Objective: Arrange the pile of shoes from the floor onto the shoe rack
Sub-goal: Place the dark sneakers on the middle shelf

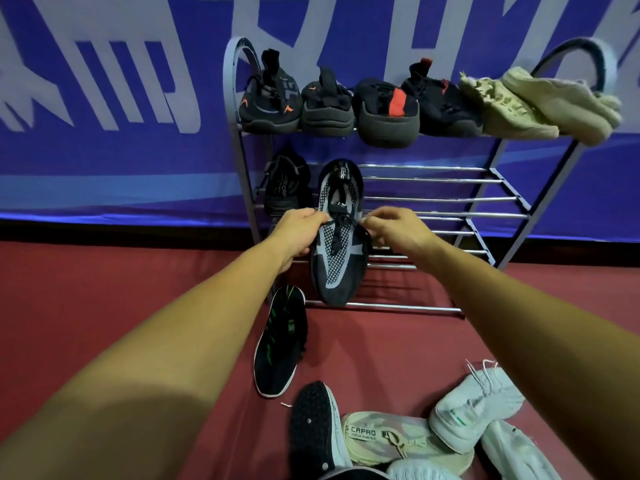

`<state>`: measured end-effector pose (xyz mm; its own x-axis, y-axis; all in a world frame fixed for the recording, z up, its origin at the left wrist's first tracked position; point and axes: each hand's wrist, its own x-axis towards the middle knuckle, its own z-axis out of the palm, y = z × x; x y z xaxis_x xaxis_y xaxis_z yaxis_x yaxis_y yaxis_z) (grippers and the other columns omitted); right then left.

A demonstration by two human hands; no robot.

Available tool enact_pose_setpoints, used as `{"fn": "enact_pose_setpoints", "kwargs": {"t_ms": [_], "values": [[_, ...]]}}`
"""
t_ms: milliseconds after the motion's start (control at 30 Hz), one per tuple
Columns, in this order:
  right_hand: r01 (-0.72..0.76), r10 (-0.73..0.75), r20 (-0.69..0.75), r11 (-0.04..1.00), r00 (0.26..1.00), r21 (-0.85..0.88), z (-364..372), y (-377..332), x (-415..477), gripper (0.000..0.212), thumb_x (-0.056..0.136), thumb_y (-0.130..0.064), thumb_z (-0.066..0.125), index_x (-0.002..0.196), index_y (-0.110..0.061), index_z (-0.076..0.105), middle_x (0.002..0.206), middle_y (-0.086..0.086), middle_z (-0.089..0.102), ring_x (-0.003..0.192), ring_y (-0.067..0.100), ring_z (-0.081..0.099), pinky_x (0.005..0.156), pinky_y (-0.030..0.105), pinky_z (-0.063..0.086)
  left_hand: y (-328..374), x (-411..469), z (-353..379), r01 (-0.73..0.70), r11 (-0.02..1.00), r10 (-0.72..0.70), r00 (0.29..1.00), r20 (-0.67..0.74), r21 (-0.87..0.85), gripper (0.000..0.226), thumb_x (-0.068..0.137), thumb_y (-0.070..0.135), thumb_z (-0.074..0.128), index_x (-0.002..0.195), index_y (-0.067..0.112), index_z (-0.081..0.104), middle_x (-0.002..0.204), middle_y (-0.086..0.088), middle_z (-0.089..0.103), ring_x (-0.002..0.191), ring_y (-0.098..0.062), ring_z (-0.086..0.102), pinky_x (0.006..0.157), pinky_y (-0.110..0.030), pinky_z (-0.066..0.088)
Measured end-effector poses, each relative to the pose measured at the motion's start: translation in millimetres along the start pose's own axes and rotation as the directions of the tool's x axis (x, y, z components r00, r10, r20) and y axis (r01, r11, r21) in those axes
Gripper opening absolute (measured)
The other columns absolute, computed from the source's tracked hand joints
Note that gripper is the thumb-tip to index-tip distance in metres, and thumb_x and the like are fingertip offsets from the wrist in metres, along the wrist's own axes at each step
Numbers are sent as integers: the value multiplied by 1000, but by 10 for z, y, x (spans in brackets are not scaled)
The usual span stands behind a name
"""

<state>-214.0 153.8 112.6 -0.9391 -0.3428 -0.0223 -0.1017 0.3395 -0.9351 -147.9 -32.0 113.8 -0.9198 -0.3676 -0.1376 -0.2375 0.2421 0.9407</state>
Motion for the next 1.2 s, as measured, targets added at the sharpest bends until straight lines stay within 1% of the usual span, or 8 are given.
{"fn": "enact_pose_setpoints", "kwargs": {"t_ms": [100,233,333,433,567,733,933,1200], "values": [[37,-39,53,999,998,31,-32,87,-91,25,93,-22,70,117,-16,71,82,0,66,68,10,55,59,20,46,80,55,33,-27,998,24,998,-57,-61,18,89,35,62,89,22,75,60,14,66,40,0,50,41,-14,34],[10,-22,169,997,985,75,-64,162,-140,48,89,-17,75,135,-26,62,109,0,76,88,13,70,75,28,55,96,83,68,3,993,-17,994,-110,-121,17,92,36,62,95,21,70,72,8,69,55,-7,57,49,-18,40],[-34,2,155,979,988,202,-26,183,-95,53,86,-4,75,134,-24,62,104,1,77,78,6,72,67,19,54,107,77,72,23,979,-31,999,-35,-204,13,93,27,63,103,21,67,69,10,69,55,-6,62,56,-20,47],[-108,73,126,949,989,296,-2,148,-22,37,87,-12,75,117,-30,68,92,-4,77,62,5,64,58,25,42,134,78,66,43,968,-25,997,77,-246,29,86,21,65,115,27,67,98,4,77,78,-11,71,71,-27,52],[-137,123,62,917,991,375,39,148,97,32,89,-16,74,119,-27,68,70,-7,72,48,7,40,48,25,24,100,56,5,140,976,-110,978,178,-167,42,80,34,65,121,45,63,90,8,72,59,-6,58,64,-26,39],[-147,147,37,867,988,476,169,144,156,35,94,-17,69,128,-16,60,74,-5,73,46,4,46,45,21,27,13,140,-57,102,942,-75,993,96,-320,46,84,17,71,127,28,59,73,9,68,45,-1,55,58,-25,37],[-130,127,44,816,991,563,267,43,200,45,94,-19,70,135,-11,54,92,-5,69,47,-5,59,39,11,36,77,187,-57,72,883,-31,995,95,-464,53,86,18,73,135,25,55,102,5,74,81,-11,68,66,-28,42],[-127,90,92,796,992,592,322,11,270,38,91,5,62,122,-17,59,85,-9,73,60,-2,67,48,16,42,-3,276,-81,46,961,2,985,171,-273,88,79,17,82,150,33,33,126,8,68,116,-12,63,80,-32,41]]}}
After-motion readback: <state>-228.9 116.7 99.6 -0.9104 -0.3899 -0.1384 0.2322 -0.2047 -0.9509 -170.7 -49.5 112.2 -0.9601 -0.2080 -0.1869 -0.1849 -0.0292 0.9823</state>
